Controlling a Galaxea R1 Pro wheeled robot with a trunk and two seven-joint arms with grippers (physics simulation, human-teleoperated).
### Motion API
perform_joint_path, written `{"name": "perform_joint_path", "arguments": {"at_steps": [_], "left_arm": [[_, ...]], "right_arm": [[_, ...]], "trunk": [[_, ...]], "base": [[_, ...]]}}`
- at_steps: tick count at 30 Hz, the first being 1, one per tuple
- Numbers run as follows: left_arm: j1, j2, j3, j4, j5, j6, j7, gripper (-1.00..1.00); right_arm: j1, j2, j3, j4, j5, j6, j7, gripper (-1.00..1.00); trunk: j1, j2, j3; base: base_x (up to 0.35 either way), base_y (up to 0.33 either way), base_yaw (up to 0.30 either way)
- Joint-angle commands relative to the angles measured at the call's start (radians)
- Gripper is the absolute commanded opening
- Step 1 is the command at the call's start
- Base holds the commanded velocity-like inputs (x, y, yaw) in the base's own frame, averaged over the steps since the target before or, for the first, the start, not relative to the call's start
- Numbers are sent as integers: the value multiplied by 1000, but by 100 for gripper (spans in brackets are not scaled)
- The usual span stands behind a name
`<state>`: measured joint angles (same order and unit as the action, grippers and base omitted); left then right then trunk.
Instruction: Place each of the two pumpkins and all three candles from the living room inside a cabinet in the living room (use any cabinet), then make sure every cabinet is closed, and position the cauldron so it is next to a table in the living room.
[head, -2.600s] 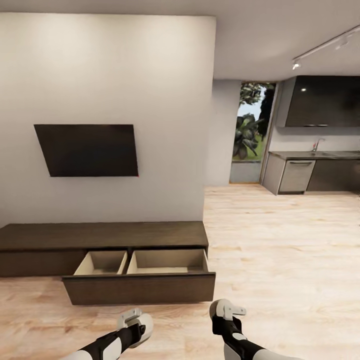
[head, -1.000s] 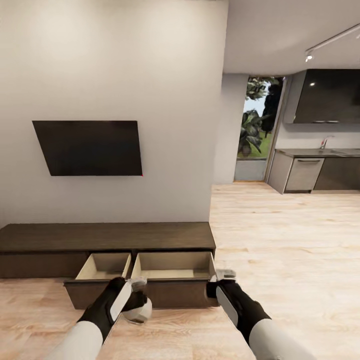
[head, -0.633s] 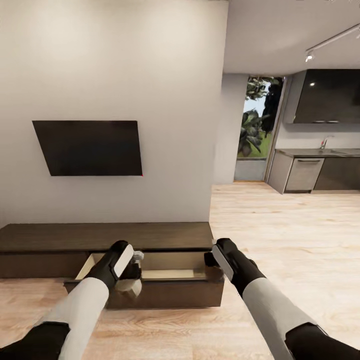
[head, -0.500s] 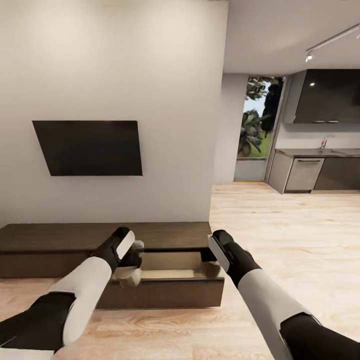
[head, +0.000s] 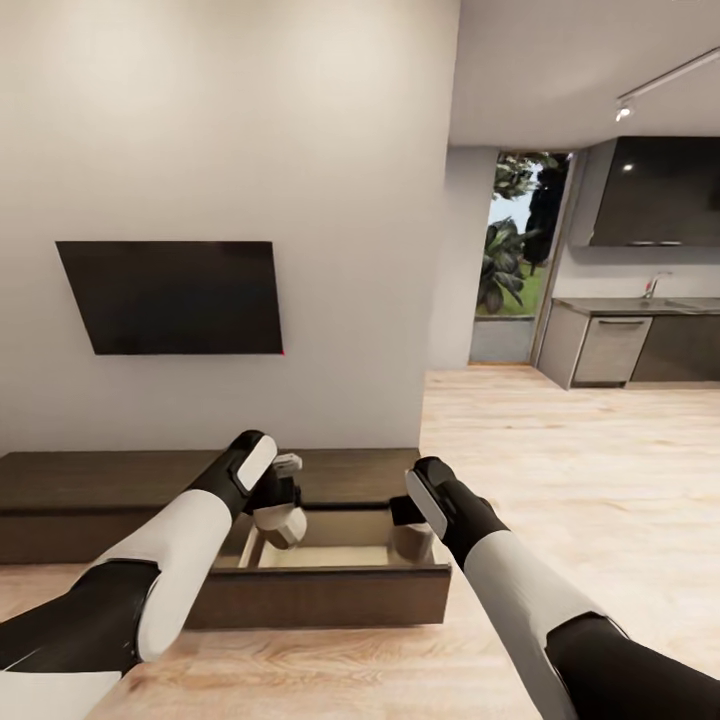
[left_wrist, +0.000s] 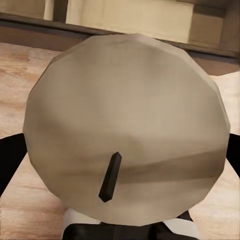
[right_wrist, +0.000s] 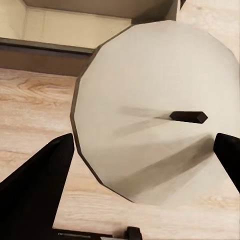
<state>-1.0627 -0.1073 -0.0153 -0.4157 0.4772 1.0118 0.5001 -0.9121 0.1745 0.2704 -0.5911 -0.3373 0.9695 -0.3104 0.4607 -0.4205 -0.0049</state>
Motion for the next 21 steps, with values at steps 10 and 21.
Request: {"name": "perform_joint_path", "arguments": {"at_steps": [10, 21], "left_arm": [[0, -28, 0, 17, 13, -1, 9, -100], [0, -29, 0, 185, 12, -134, 2, -100]], "right_arm": [[-1, 0, 4, 34, -33, -72, -4, -100], [-1, 0, 8, 124, -68, -144, 71, -100]], "trunk": [[1, -1, 0], [1, -1, 0]], "base": [[328, 0, 0], [221, 0, 0]]}}
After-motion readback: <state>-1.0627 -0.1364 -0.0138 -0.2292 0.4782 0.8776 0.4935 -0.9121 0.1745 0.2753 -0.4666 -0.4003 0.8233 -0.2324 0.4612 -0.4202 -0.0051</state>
